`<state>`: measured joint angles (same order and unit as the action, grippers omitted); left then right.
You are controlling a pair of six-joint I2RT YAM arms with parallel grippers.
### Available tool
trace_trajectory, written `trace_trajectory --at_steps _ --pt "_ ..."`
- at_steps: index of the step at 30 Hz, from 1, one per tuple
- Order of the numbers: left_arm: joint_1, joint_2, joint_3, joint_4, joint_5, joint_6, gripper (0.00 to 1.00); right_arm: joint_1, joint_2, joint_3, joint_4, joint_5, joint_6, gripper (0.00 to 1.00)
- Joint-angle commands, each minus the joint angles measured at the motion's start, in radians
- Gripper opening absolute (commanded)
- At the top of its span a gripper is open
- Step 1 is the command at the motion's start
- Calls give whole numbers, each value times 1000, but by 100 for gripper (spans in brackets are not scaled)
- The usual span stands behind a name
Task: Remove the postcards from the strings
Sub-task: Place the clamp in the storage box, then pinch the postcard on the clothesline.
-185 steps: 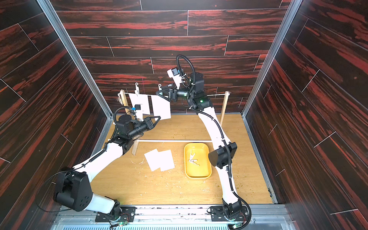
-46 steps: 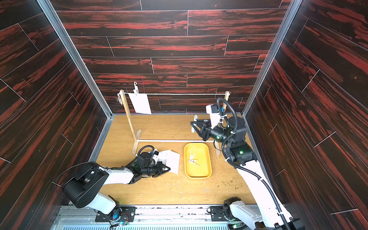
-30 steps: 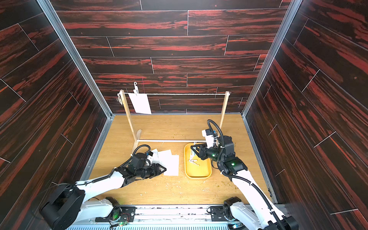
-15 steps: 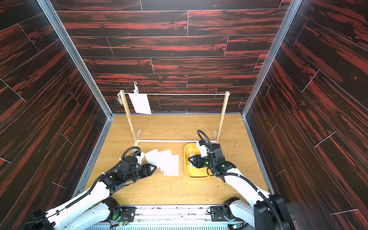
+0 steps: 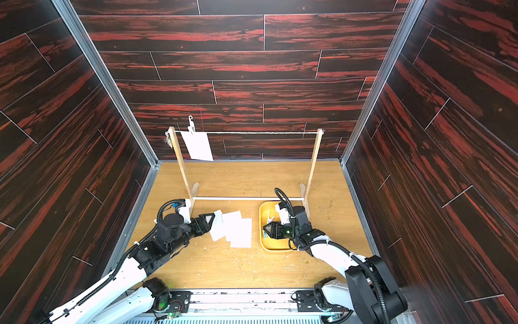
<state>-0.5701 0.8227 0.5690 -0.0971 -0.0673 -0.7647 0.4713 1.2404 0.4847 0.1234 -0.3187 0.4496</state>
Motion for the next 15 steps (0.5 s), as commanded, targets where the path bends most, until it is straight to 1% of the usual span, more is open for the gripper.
trace_trajectory --at_steps 1,2,4,7,8,10,11,12,13,15 --pt "31 33 69 28 -7 34 78 5 -54 27 -37 32 -9 64" --pt "46 38 83 33 6 37 79 5 -70 36 -49 30 -11 66" --pt "85 48 100 59 39 37 84 5 -108 64 -82 30 -17 72" --pt "140 58 135 83 78 46 85 6 -156 103 -122 19 -27 79" --pt "152 61 148 83 83 48 89 6 -169 115 -130 12 -29 81" --pt "176 68 177 97 99 65 93 8 -196 149 -146 -9 -35 86" --pt "185 73 189 99 102 71 99 9 -206 163 -150 -20 -36 88" --pt "197 80 208 108 107 77 100 10 -213 184 -156 -22 -38 90" --pt "208 90 221 120 118 83 100 10 -218 202 -159 -63 -39 91" --pt "226 114 244 145 136 87 100 11 -219 236 -168 -83 -41 94"
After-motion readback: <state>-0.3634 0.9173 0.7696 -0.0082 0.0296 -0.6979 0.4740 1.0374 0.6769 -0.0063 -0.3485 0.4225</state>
